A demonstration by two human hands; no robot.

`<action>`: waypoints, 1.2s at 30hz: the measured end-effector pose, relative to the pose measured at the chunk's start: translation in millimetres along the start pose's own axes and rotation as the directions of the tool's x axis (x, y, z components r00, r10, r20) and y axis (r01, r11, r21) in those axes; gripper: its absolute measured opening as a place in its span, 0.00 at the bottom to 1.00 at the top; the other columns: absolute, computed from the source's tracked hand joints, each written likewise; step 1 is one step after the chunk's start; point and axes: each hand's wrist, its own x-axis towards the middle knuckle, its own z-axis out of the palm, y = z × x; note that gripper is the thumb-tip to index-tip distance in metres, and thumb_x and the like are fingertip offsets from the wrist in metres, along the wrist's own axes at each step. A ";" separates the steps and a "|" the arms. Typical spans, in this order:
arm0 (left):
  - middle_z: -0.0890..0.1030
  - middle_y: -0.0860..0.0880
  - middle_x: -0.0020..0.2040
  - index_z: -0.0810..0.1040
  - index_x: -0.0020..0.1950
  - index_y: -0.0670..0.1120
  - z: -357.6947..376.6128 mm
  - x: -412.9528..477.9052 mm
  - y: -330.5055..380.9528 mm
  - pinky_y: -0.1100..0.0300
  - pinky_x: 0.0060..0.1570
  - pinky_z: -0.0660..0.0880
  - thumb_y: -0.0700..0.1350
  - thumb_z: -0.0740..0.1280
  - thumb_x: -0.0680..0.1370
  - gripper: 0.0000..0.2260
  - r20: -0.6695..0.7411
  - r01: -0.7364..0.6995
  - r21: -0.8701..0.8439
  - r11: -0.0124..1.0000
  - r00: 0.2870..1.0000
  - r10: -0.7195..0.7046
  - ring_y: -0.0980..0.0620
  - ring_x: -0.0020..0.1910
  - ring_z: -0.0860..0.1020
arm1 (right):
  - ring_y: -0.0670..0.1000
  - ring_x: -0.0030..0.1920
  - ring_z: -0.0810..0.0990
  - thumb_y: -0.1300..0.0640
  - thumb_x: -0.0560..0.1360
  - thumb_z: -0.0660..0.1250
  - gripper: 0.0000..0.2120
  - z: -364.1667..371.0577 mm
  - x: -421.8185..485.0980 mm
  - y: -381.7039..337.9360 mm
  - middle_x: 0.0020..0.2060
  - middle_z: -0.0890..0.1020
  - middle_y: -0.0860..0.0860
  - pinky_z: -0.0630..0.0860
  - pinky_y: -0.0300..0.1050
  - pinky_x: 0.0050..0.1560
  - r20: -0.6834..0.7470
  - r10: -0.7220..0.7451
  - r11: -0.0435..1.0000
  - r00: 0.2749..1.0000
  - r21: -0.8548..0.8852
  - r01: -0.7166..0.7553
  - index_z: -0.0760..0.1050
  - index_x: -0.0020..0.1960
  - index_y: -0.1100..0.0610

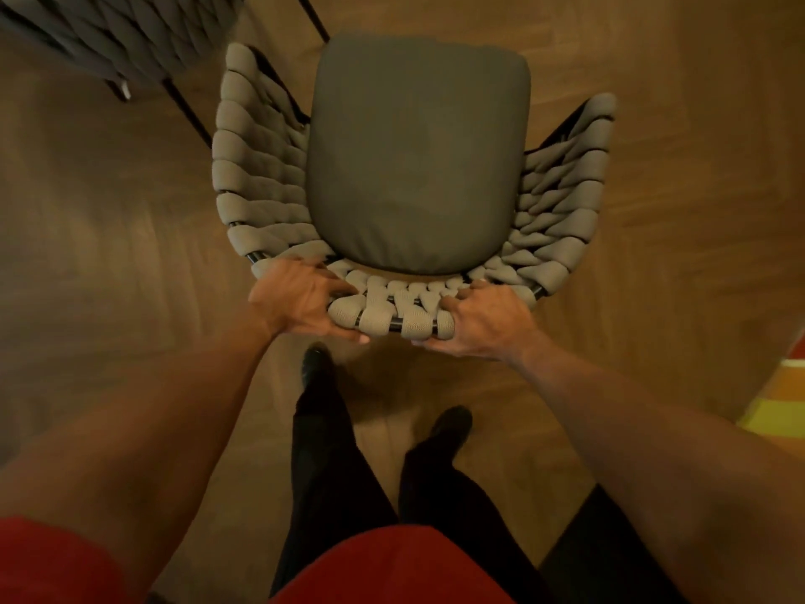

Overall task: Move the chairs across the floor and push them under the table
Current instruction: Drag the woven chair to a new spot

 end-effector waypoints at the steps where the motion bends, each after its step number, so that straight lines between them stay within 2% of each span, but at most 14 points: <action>1: 0.81 0.56 0.70 0.73 0.76 0.64 0.9 0.4 13.9 0.49 0.62 0.75 0.91 0.43 0.62 0.52 -0.009 0.020 0.004 1.000 1.000 -0.020 0.48 0.69 0.76 | 0.56 0.47 0.83 0.12 0.69 0.46 0.48 0.0 -6.3 10.2 0.44 0.87 0.51 0.76 0.49 0.47 0.011 -0.022 1.000 1.000 -0.012 0.022 0.85 0.58 0.48; 4: 0.84 0.55 0.65 0.76 0.74 0.63 5.4 9.1 59.8 0.52 0.53 0.76 0.91 0.42 0.62 0.53 -0.063 0.096 -0.001 0.995 0.993 -0.095 0.48 0.62 0.79 | 0.55 0.49 0.83 0.11 0.67 0.44 0.50 -2.0 -18.7 52.3 0.46 0.87 0.50 0.73 0.51 0.55 0.056 -0.086 0.995 0.995 -0.054 0.089 0.84 0.60 0.46; 6: 0.86 0.54 0.58 0.78 0.71 0.63 9.0 20.2 92.3 0.53 0.49 0.76 0.91 0.43 0.61 0.53 -0.081 0.155 -0.062 0.986 0.984 -0.160 0.49 0.55 0.80 | 0.56 0.53 0.84 0.10 0.63 0.37 0.56 -5.1 -20.8 86.6 0.49 0.88 0.51 0.71 0.56 0.66 0.090 -0.123 0.988 0.988 -0.083 0.131 0.83 0.61 0.45; 8: 0.87 0.55 0.51 0.81 0.67 0.62 7.5 33.7 115.0 0.54 0.45 0.75 0.91 0.44 0.62 0.51 -0.127 0.203 -0.128 0.971 0.968 -0.219 0.50 0.50 0.81 | 0.56 0.52 0.85 0.10 0.60 0.32 0.59 -9.6 -17.6 118.0 0.48 0.88 0.50 0.70 0.57 0.69 0.110 -0.160 0.977 0.981 -0.122 0.174 0.83 0.61 0.44; 9: 0.87 0.55 0.49 0.82 0.66 0.62 4.5 40.0 120.8 0.55 0.43 0.74 0.91 0.45 0.62 0.50 -0.149 0.218 -0.146 0.965 0.959 -0.240 0.51 0.48 0.81 | 0.55 0.50 0.86 0.10 0.61 0.33 0.58 -12.5 -14.0 130.0 0.47 0.88 0.50 0.72 0.56 0.67 0.116 -0.181 0.972 0.977 -0.133 0.196 0.83 0.61 0.44; 11: 0.87 0.55 0.47 0.83 0.64 0.62 -0.7 48.4 122.5 0.55 0.42 0.76 0.90 0.46 0.63 0.48 -0.178 0.232 -0.159 0.960 0.949 -0.259 0.52 0.47 0.81 | 0.55 0.45 0.86 0.10 0.63 0.38 0.54 -18.7 -4.1 143.9 0.43 0.87 0.50 0.78 0.52 0.55 0.124 -0.223 0.959 0.967 -0.148 0.241 0.83 0.59 0.44; 13: 0.87 0.56 0.47 0.83 0.64 0.62 -2.1 54.2 117.3 0.54 0.42 0.77 0.90 0.46 0.65 0.46 -0.196 0.234 -0.165 0.958 0.944 -0.265 0.52 0.48 0.81 | 0.56 0.41 0.85 0.10 0.64 0.44 0.49 -20.1 6.2 151.8 0.40 0.86 0.50 0.78 0.48 0.43 0.107 -0.252 0.951 0.962 -0.159 0.266 0.83 0.56 0.44; 14: 0.87 0.57 0.48 0.83 0.64 0.62 -3.1 56.5 115.1 0.54 0.42 0.77 0.89 0.46 0.65 0.46 -0.203 0.233 -0.169 0.958 0.943 -0.266 0.52 0.49 0.82 | 0.56 0.40 0.84 0.10 0.64 0.44 0.49 -19.8 10.1 154.9 0.40 0.86 0.50 0.78 0.48 0.41 0.097 -0.265 0.948 0.959 -0.155 0.277 0.83 0.55 0.45; 20: 0.87 0.59 0.52 0.83 0.65 0.62 -19.1 76.5 110.5 0.56 0.41 0.77 0.89 0.47 0.66 0.45 -0.224 0.262 -0.187 0.947 0.927 -0.301 0.53 0.53 0.83 | 0.55 0.39 0.84 0.10 0.65 0.44 0.49 -27.3 37.0 181.4 0.41 0.86 0.49 0.80 0.49 0.41 0.078 -0.323 0.935 0.943 -0.130 0.331 0.83 0.54 0.46; 24: 0.87 0.59 0.52 0.82 0.65 0.62 -36.4 100.7 102.0 0.57 0.41 0.77 0.89 0.46 0.66 0.46 -0.216 0.310 -0.192 0.931 0.912 -0.349 0.54 0.51 0.82 | 0.54 0.39 0.84 0.11 0.66 0.45 0.47 -41.3 64.4 208.3 0.40 0.86 0.49 0.73 0.46 0.39 0.056 -0.367 0.914 0.929 -0.163 0.371 0.84 0.54 0.45; 28: 0.86 0.59 0.54 0.81 0.67 0.62 -53.2 123.6 97.9 0.55 0.44 0.79 0.90 0.45 0.65 0.48 -0.188 0.367 -0.215 0.905 0.894 -0.407 0.53 0.53 0.81 | 0.53 0.40 0.84 0.12 0.66 0.47 0.46 -51.3 90.1 235.1 0.42 0.86 0.48 0.76 0.46 0.39 0.053 -0.424 0.887 0.904 -0.176 0.426 0.84 0.55 0.45; 30: 0.86 0.58 0.56 0.80 0.68 0.63 -58.6 130.4 100.0 0.54 0.45 0.79 0.90 0.45 0.64 0.48 -0.173 0.377 -0.220 0.900 0.892 -0.417 0.52 0.54 0.81 | 0.53 0.40 0.84 0.12 0.67 0.49 0.45 -53.4 93.8 244.2 0.43 0.86 0.47 0.72 0.46 0.38 0.052 -0.442 0.879 0.896 -0.173 0.444 0.83 0.56 0.45; 33: 0.86 0.59 0.59 0.78 0.70 0.63 -64.3 142.9 108.7 0.55 0.46 0.78 0.90 0.45 0.64 0.49 -0.149 0.395 -0.235 0.888 0.888 -0.434 0.52 0.56 0.80 | 0.54 0.39 0.83 0.12 0.67 0.48 0.45 -55.1 95.0 261.4 0.40 0.85 0.48 0.68 0.46 0.37 0.049 -0.461 0.873 0.886 -0.151 0.463 0.84 0.53 0.46; 36: 0.85 0.59 0.59 0.78 0.70 0.64 -69.2 144.7 119.6 0.55 0.47 0.78 0.90 0.45 0.64 0.48 -0.137 0.419 -0.257 0.871 0.876 -0.462 0.53 0.57 0.81 | 0.53 0.35 0.81 0.12 0.68 0.48 0.45 -54.6 94.8 268.8 0.35 0.84 0.49 0.72 0.46 0.36 0.066 -0.472 0.867 0.879 -0.144 0.476 0.84 0.50 0.47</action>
